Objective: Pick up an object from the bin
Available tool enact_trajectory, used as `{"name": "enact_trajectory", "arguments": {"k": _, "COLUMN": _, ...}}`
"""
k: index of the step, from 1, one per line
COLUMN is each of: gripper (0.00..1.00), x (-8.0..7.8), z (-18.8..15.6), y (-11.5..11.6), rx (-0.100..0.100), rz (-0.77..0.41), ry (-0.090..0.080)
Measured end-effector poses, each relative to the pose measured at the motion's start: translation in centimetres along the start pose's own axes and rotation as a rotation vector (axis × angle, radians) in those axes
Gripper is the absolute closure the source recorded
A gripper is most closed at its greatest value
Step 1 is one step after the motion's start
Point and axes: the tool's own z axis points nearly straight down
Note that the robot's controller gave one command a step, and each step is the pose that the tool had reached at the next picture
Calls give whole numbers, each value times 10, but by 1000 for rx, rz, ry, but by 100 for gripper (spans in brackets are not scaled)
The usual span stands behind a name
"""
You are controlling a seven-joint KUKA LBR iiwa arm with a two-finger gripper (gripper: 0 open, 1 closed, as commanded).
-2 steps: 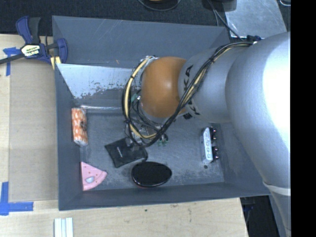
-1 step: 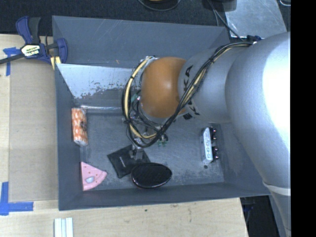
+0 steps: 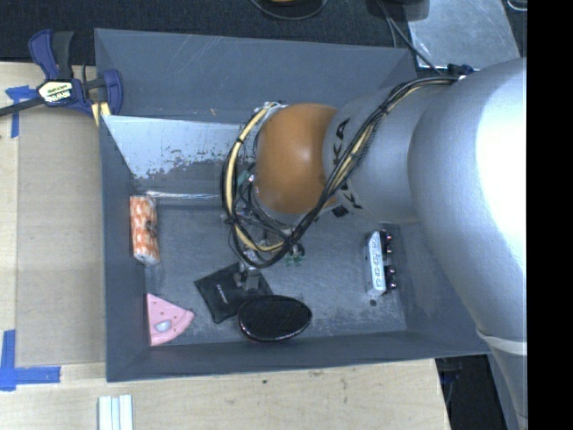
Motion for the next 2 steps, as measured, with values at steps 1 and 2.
{"name": "enact_trajectory", "arguments": {"k": 1, "gripper": 0, "x": 3, "z": 0, "y": 5, "rx": 0, "rz": -317, "ry": -3}}
{"name": "enact_trajectory", "arguments": {"k": 2, "gripper": 0, "x": 3, "z": 0, "y": 6, "rx": 0, "rz": -345, "ry": -3}}
